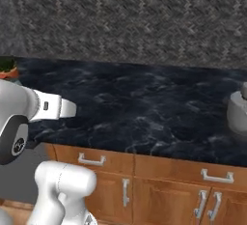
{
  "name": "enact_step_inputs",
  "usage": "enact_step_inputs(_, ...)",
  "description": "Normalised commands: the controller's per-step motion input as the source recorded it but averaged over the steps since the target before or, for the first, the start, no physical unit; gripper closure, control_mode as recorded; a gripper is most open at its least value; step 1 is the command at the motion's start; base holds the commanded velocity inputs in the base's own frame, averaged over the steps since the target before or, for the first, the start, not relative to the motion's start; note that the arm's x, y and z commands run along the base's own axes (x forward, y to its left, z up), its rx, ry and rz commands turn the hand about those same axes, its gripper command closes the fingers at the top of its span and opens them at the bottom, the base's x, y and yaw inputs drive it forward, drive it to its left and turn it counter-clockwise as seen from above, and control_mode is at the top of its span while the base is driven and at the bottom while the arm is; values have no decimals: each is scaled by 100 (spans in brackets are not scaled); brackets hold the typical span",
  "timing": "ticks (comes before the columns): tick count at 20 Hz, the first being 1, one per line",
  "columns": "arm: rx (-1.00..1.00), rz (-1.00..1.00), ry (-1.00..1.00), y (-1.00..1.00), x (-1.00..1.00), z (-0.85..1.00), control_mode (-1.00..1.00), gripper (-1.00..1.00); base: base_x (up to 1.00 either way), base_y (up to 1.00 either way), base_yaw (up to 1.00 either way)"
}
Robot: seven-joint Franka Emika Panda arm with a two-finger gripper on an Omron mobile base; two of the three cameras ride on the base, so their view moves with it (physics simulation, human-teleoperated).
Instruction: Navigate to the toaster oven.
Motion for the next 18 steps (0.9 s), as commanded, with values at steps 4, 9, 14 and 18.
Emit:
enact_step_inputs(4, 0, 0, 0, 0, 0, 0, 100, -100, -23, -95, -38)
enact_step_inputs(9, 0, 0, 0, 0, 0, 0, 100, -100, 0, -36, -83)
enact_step_inputs(14, 0, 0, 0, 0, 0, 0, 100, -100, 0, 0, -99)
enact_step_inputs(18, 0, 0, 0, 0, 0, 0, 100, -100, 0, 0, -100)
